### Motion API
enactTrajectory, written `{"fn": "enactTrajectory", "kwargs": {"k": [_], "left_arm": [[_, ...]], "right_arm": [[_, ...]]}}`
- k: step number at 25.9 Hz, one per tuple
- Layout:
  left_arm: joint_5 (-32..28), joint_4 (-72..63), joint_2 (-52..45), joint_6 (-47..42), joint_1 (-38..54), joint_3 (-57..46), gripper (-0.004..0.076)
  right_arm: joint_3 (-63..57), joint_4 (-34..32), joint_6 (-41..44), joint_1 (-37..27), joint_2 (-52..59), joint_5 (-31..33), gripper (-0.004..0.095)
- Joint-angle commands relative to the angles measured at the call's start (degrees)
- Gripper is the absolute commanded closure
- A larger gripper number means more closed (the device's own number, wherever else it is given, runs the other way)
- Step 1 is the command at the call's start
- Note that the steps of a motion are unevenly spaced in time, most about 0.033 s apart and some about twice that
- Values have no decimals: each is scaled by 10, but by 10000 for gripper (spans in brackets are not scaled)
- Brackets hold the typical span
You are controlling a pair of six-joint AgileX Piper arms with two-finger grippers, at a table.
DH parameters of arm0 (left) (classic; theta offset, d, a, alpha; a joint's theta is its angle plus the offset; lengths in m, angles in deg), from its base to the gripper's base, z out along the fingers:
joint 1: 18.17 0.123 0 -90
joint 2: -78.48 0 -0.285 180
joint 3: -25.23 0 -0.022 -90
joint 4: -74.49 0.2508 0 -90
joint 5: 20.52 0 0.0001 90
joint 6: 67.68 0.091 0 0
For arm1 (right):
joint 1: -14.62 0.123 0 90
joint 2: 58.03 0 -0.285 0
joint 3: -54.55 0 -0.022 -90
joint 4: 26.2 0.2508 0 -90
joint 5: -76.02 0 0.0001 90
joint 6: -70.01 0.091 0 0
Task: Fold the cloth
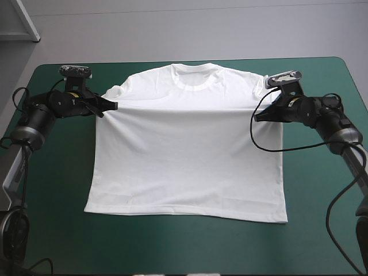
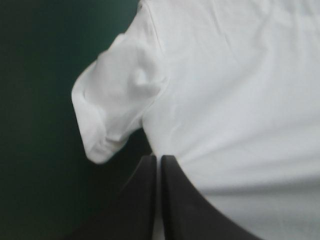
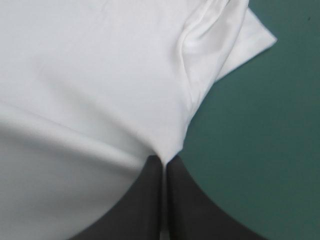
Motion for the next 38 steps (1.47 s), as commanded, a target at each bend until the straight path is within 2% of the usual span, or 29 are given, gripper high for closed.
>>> {"fn": "enactTrajectory", "kwargs": {"k": [1, 9, 13, 17, 30, 38], "left_arm": [[-14, -10, -45, 1, 2, 48, 705], [38, -49, -83, 27, 2, 129, 705], [87, -54, -117, 30, 2, 191, 705], [97, -51, -162, 30, 2, 225, 705], [156, -31, -278, 28, 2, 247, 705], [169, -18, -334, 17, 2, 247, 705]], "right_arm": [[49, 11, -10, -2, 50, -19, 925], [137, 40, -26, -2, 104, 32, 925], [186, 58, -34, -2, 149, 56, 925], [216, 58, -34, -2, 191, 84, 925], [221, 58, -34, -2, 299, 139, 925], [221, 58, -34, -2, 357, 162, 925]]}}
